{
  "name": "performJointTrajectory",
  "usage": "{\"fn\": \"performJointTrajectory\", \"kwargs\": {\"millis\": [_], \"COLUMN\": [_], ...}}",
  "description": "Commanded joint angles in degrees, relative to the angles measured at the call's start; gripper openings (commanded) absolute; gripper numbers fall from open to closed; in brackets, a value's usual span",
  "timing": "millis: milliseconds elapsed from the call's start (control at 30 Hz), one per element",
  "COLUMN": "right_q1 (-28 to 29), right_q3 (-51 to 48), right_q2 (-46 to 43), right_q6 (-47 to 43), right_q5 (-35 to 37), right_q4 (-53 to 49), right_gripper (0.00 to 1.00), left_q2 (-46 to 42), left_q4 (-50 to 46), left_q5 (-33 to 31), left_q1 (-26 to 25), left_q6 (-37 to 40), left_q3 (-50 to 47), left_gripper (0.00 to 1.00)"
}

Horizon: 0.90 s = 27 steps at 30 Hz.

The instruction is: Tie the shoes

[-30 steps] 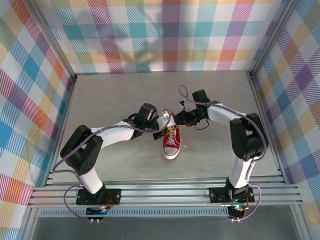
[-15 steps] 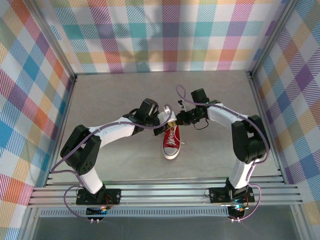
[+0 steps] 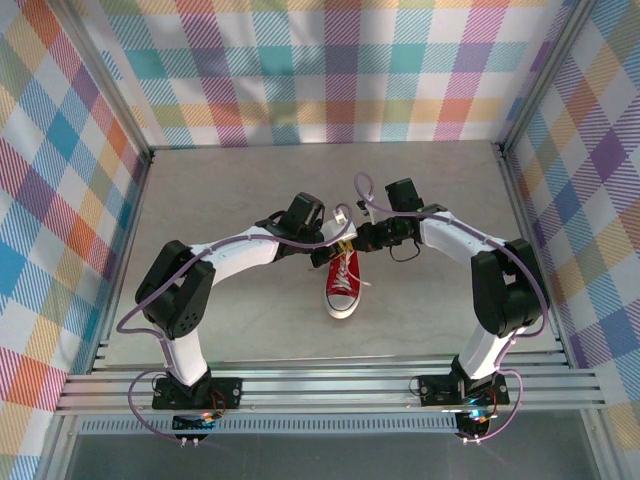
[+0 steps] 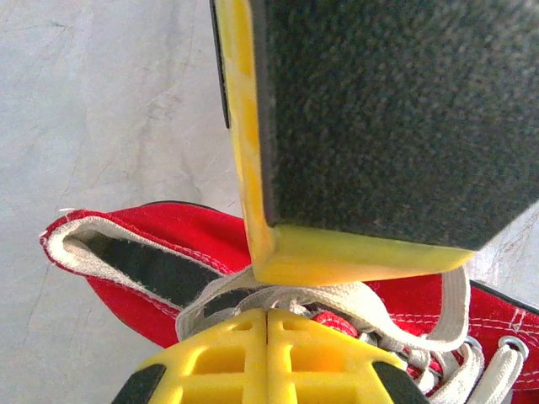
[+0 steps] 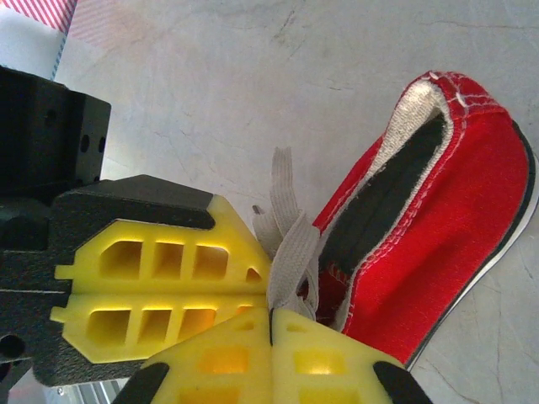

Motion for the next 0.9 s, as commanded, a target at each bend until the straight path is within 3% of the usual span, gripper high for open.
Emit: {"fn": "performJointTrajectory", "kwargs": {"millis": [0,133,233,433,867], "right_q1": [0.35,0.35,0.34,0.18,-5.20], "right_q3": [-0.43,-0.26,0.00,-0.43,-0.22], "right_q2": [-1.18,-1.46,-1.11,-0.71,1.46], "right_q6": [-2.03,-2.38,-2.47,-0.83,9.20], "right_q5": [-2.15,-3.12,-4.24,-6.26,-1.27], "right_q4": [1.14,1.18,0.92,2.22,1.93], "right_gripper": [0.03,0.10,0.23,0.33,0.38], "left_q2": [0.33,0.84,1.30,2.05,2.31], "left_q4": [0.01,0.67,1.36,1.91,0.77], "left_q5": [-0.40,-0.17,-0.25,-0.92,-1.45], "left_q1": [-0.40,-0.41,-0.41,-0.48,-0.48], "left_q6": [-0.84,-1.49,-2.59,-4.51,-4.67], "left_q3": [0.31,0.65,0.90,1.10,0.92], "left_gripper": [0.00,0.00,0.00,0.00,0.00]}}
